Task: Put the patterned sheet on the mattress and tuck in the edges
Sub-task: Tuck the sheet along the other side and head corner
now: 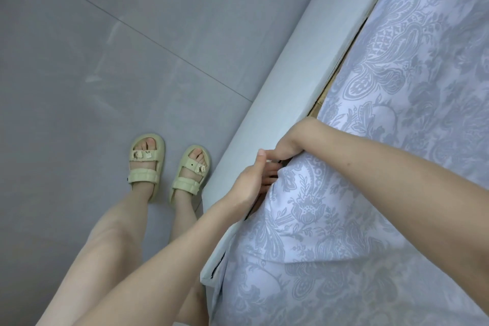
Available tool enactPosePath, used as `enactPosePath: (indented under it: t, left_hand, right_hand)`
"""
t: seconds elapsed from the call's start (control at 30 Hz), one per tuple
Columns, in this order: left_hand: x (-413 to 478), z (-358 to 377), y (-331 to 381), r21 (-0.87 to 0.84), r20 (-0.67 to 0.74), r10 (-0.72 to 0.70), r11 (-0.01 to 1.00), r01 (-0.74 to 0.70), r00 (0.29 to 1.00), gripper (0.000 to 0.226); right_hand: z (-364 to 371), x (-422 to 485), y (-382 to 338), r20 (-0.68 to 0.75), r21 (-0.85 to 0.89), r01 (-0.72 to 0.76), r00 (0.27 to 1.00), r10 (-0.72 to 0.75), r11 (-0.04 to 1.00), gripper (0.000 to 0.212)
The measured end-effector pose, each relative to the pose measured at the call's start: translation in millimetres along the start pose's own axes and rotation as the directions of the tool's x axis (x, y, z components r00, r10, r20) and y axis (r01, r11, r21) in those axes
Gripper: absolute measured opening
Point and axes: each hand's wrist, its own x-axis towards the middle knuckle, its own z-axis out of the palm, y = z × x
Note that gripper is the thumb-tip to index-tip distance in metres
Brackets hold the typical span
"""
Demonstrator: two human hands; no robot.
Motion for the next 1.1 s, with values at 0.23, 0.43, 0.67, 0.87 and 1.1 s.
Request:
enactPosePath:
  t: [0.23, 0.43, 0.67, 0.87, 1.1]
  left_hand:
    - [13.7, 16.3, 3.5, -0.072, 0.297, -0.240, 0.960, 0.272, 0.924, 0.093]
    - [-1.0, -9.4, -12.9, -0.012, 0.075, -0.201, 0.979, 0.202, 0.977, 0.085]
    - [-54.6, -39.6, -66.0, 0.115, -0.069, -0.202, 0.971, 0.209, 0.977, 0.066]
    - [-41.5, -17.5, -76.5, 0.171, 0.038, -0.365, 0.920, 0.354, 0.930, 0.069]
    - [-54.6, -27.9, -59.7, 0.445, -0.128, -0.192, 0.866, 0.229, 0.973, 0.062]
  right_hand:
    - [2.8, 3.8, 8.7, -0.155, -0.029, -0.036, 0.987, 0.031, 0.999, 0.074]
    - [8.7, -38.8, 19.9, -0.700, -0.036, 0.055, 0.712, -0.065, 0.998, 0.066]
    - [82.4, -29.3, 24.9, -0.985, 0.018, 0.070, 0.174, 0.006, 0.997, 0.066]
    - [64.0, 10.0, 12.5, -0.984, -0.025, 0.055, 0.174, -0.034, 0.998, 0.072]
    - [76.0, -13.3, 16.9, -0.993, 0.039, 0.357, -0.091, 0.076, 0.933, 0.043]
